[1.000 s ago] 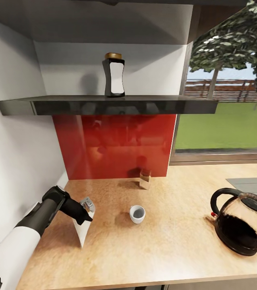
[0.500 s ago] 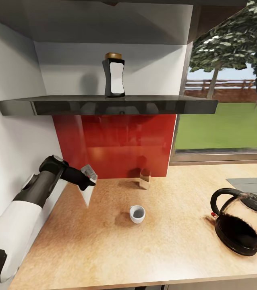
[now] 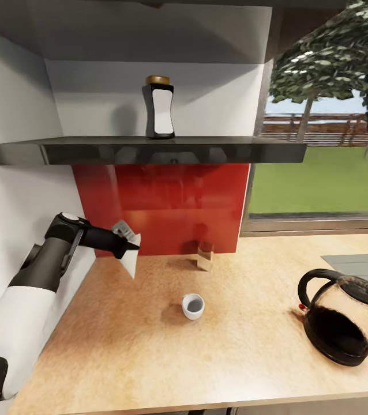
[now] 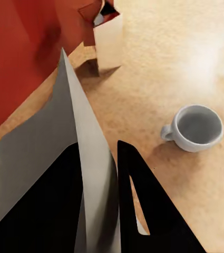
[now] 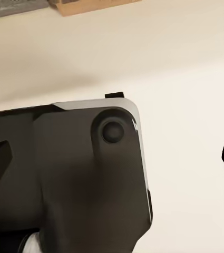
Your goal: Set up a coffee station on the kitchen countertop: keep the coffee maker on the countertop, move the bottle of coffee from the kitchen shelf to the counter next to the coffee maker, place a paper coffee filter on top of the coffee maker, put the saucer next to the coffee maker with the coffee cup on the saucer, and place the electric kettle next to the coffee maker.
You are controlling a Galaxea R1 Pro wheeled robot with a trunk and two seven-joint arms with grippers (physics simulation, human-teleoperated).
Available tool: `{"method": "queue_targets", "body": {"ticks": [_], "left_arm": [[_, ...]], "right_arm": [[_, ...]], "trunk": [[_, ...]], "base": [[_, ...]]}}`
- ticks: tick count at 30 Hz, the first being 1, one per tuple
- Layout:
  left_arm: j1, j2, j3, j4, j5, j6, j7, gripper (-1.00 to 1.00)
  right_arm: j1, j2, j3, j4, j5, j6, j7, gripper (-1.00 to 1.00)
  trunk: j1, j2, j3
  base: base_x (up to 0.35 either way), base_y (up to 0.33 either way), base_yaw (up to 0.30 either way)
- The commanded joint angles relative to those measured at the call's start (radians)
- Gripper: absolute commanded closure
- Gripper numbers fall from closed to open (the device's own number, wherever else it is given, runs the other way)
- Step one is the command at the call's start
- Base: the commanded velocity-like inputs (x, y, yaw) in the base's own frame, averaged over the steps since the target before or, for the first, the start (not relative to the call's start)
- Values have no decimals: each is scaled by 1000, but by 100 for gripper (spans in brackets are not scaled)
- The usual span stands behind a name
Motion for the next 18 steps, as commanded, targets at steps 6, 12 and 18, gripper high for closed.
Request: {"method": "queue_targets", "body": {"ticks": [6,12,18], "left_arm": [[1,-1,3,-1,-5,12,-7,100],[1,-1,4,-1,-4,12,-7,100],[-2,-2,2,-1,-6,13,-4,100]], "right_arm": [[0,-1,-4,-2,-2,-2,1,-100],[0,-1,-4,-2,-2,-2,1,-100],[0,-1,-4,-2,-2,-2,1,-100]], "trunk": [[1,-2,0],[1,-2,3],[1,-2,7]], "base": [[-154,-244,-93],[-210,-220,-217],[-230,-203,-236]]}}
